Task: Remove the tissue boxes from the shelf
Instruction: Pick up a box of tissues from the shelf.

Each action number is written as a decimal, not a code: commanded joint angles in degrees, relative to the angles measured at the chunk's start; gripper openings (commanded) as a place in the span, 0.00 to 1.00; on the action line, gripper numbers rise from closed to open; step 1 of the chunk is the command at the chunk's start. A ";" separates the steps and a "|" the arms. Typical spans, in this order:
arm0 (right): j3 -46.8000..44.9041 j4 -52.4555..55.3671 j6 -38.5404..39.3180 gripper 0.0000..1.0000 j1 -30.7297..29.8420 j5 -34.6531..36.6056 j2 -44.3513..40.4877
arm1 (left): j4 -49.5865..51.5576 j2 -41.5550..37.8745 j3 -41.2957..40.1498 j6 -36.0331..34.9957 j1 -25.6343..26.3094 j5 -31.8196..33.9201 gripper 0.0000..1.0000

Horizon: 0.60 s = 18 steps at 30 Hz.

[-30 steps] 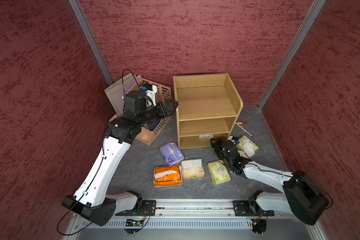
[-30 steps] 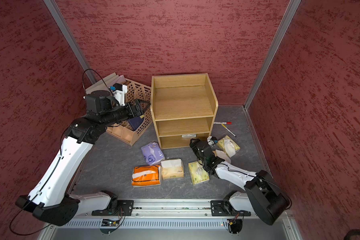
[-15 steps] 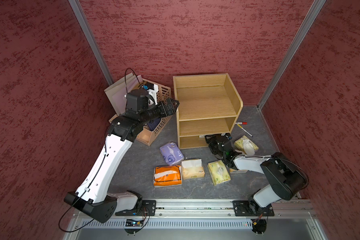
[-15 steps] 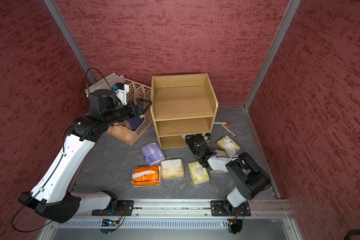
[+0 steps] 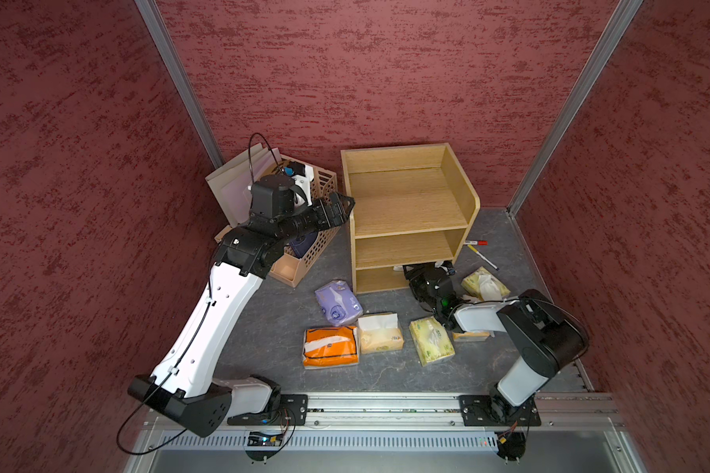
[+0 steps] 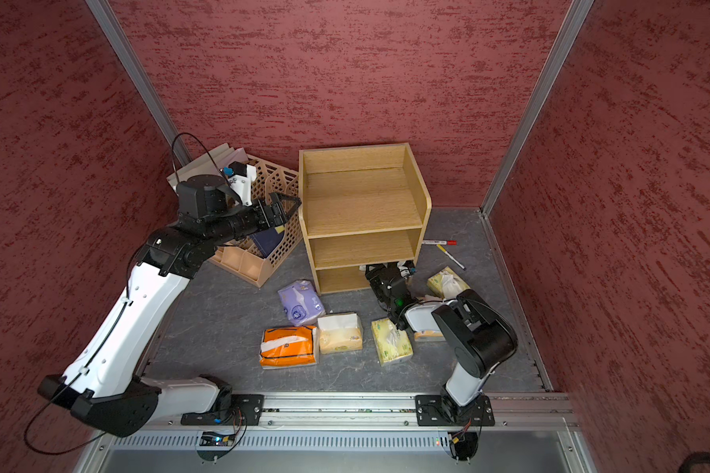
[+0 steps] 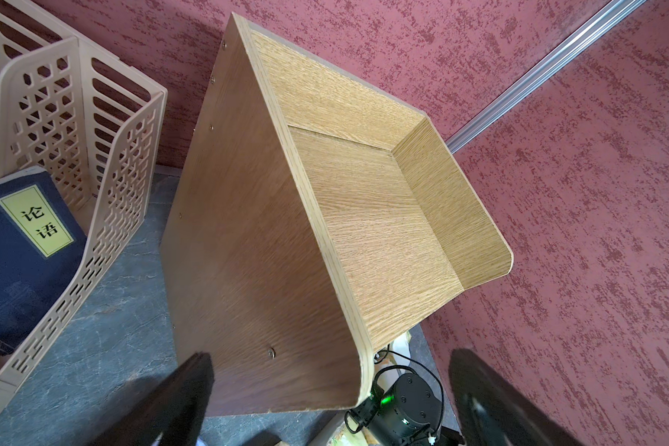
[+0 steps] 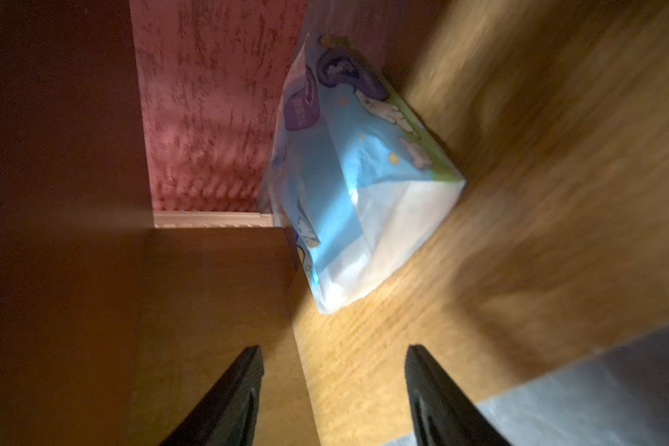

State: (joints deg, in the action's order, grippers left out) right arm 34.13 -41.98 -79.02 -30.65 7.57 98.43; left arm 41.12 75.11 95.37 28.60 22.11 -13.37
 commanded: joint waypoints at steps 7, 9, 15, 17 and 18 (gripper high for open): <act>-0.39 -15.71 -5.08 0.61 1.49 5.36 8.08 | 0.09 0.47 1.48 -1.07 1.20 0.38 1.00; -0.25 -14.53 -4.96 0.61 1.51 6.29 7.80 | 0.33 0.38 1.44 -1.34 1.27 0.42 1.00; 1.32 -7.67 -5.54 0.62 1.48 7.43 7.39 | 0.71 -0.01 1.33 -1.93 1.27 0.59 1.00; 1.94 -6.43 -5.83 0.62 1.51 8.02 7.70 | 0.78 0.02 1.37 -2.13 1.32 0.58 1.00; 2.20 -6.18 -5.98 0.62 1.55 8.38 7.89 | 0.76 -0.01 1.39 -2.21 1.29 0.58 1.00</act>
State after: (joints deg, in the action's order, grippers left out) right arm 34.74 -51.79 -82.94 -30.81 11.09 106.08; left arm 41.63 75.11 95.37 27.73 23.11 -13.19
